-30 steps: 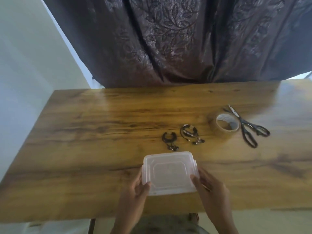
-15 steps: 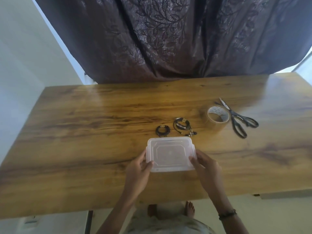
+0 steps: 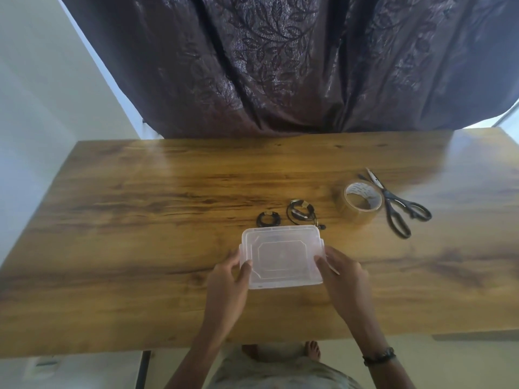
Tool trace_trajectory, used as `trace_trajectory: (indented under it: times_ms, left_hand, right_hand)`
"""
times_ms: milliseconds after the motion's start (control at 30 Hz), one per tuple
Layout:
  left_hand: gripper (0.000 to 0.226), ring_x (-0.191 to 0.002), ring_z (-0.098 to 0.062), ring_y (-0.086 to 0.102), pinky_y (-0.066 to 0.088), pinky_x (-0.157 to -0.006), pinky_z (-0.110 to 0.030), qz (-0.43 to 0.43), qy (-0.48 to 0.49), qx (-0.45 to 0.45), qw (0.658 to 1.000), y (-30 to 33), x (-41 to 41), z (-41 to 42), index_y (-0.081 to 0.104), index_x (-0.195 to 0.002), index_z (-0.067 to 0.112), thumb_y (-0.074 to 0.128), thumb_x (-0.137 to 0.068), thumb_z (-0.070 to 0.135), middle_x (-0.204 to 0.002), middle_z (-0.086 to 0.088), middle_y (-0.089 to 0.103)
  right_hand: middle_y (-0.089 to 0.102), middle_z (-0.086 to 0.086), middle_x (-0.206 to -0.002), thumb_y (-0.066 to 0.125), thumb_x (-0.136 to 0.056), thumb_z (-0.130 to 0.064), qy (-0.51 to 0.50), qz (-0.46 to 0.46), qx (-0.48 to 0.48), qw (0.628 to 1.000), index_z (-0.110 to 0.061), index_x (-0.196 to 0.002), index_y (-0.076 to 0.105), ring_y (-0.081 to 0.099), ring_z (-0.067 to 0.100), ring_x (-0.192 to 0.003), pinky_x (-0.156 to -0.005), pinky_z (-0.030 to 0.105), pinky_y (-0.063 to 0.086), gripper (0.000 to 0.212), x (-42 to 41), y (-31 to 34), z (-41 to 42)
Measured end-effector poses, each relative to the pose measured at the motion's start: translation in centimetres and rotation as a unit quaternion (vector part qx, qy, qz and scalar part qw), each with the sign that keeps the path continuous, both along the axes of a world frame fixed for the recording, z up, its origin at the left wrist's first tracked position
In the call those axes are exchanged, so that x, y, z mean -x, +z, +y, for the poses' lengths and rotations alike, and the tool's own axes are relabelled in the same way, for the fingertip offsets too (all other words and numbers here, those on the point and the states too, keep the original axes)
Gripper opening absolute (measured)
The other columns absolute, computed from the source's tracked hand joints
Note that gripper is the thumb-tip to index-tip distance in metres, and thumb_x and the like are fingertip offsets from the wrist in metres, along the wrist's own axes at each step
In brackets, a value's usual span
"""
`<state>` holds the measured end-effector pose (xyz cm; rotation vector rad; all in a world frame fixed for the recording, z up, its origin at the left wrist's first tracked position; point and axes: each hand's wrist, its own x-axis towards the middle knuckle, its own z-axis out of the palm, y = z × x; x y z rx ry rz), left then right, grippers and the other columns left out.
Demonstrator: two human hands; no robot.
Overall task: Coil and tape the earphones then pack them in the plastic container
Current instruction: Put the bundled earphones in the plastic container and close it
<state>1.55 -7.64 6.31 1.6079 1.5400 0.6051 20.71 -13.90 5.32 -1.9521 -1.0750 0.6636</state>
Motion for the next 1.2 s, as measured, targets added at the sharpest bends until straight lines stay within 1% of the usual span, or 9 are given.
trace_trajectory:
  times_ms: [67,200,433,600,700,800,867,1000,1200]
  left_hand:
    - [0.043,-0.120,-0.016,0.056,0.047,-0.100,-0.033,-0.005,0.010,-0.022,1.000,0.5,0.0,-0.3,0.049,-0.133,0.008,0.054,-0.094,0.024,-0.134,-0.004,0.055]
    - [0.039,-0.103,-0.004,0.062,0.047,-0.075,-0.003,-0.039,0.031,-0.052,0.997,2.0,0.3,-0.5,0.056,-0.128,0.009,0.059,-0.091,0.021,-0.125,0.001,0.062]
    - [0.032,-0.086,-0.001,0.070,0.058,-0.075,-0.022,-0.126,0.006,-0.075,0.989,4.4,-1.0,1.7,0.068,-0.111,0.018,0.072,-0.079,0.021,-0.098,0.008,0.074]
    - [0.025,-0.073,0.008,0.066,0.053,-0.063,-0.010,-0.124,-0.041,-0.096,0.987,3.6,-5.3,0.3,0.066,-0.112,0.019,0.063,-0.088,0.012,-0.102,0.007,0.072]
    - [0.024,-0.078,-0.007,0.072,0.059,-0.069,-0.024,-0.180,-0.063,0.008,0.982,2.3,-8.2,-1.4,0.067,-0.113,0.011,0.061,-0.090,0.012,-0.098,-0.002,0.075]
    - [0.032,-0.078,-0.009,0.069,0.056,-0.063,-0.017,-0.161,-0.083,0.001,0.983,1.6,-11.1,-2.5,0.066,-0.115,0.007,0.068,-0.085,0.016,-0.108,-0.016,0.070]
    - [0.038,-0.084,-0.001,0.068,0.055,-0.066,-0.012,-0.138,-0.100,-0.027,0.985,1.1,-12.4,-3.0,0.062,-0.121,0.007,0.069,-0.085,0.015,-0.123,-0.002,0.062]
    - [0.043,-0.102,-0.001,0.065,0.055,-0.082,-0.017,-0.080,-0.142,-0.034,0.986,-0.7,-14.4,-3.7,0.052,-0.130,0.008,0.063,-0.089,0.016,-0.134,-0.001,0.054]
    - [0.061,-0.130,-0.010,0.043,0.041,-0.105,-0.021,-0.014,-0.254,0.057,0.965,-1.9,-15.9,-5.2,0.026,-0.147,0.020,0.054,-0.094,0.030,-0.155,0.004,0.024]
  right_hand:
    - [0.072,-0.013,-0.096,0.056,-0.094,-0.014,0.010,-0.004,-0.009,1.000,-0.020,-0.111,0.070,0.065,-0.005,-0.089,-0.057,-0.005,0.039,0.023,-0.2,0.6,-0.1]
    - [0.074,-0.015,-0.086,0.058,-0.091,-0.007,0.018,0.018,-0.040,0.999,-0.023,-0.101,0.073,0.061,-0.020,-0.078,-0.060,-0.004,0.040,0.024,-1.1,2.0,-0.2]
    - [0.074,-0.021,-0.089,0.071,-0.077,0.003,0.042,0.095,-0.134,0.986,-0.014,-0.101,0.069,0.070,-0.003,-0.081,-0.069,0.008,0.052,0.030,-6.3,3.7,-0.2]
    - [0.074,-0.014,-0.098,0.068,-0.070,0.018,0.046,0.042,-0.154,0.986,-0.008,-0.085,0.069,0.069,0.005,-0.099,-0.083,0.016,0.054,0.030,-11.6,2.3,-3.0]
    - [0.073,-0.013,-0.100,0.069,-0.069,0.018,-0.001,0.014,-0.155,0.988,-0.018,-0.079,0.069,0.069,0.003,-0.095,-0.082,0.017,0.055,0.038,-13.7,0.8,-4.4]
    - [0.074,-0.010,-0.103,0.069,-0.072,0.018,-0.044,-0.020,-0.143,0.989,-0.031,-0.077,0.071,0.070,0.009,-0.094,-0.082,0.022,0.056,0.049,-15.6,-0.7,-5.3]
    - [0.073,-0.011,-0.109,0.065,-0.079,0.014,-0.042,-0.059,-0.113,0.991,-0.033,-0.085,0.074,0.069,0.007,-0.098,-0.086,0.019,0.054,0.049,-16.7,-1.6,-5.5]
    - [0.072,-0.019,-0.105,0.052,-0.093,0.004,-0.037,0.010,-0.064,0.997,-0.027,-0.108,0.071,0.067,0.006,-0.101,-0.084,0.013,0.051,0.039,-17.7,-2.6,-5.9]
    - [0.070,-0.003,-0.103,0.055,-0.088,0.009,-0.054,-0.088,-0.059,0.993,-0.016,-0.120,0.065,0.062,0.001,-0.084,-0.068,-0.002,0.041,0.042,-17.2,-4.1,-5.1]
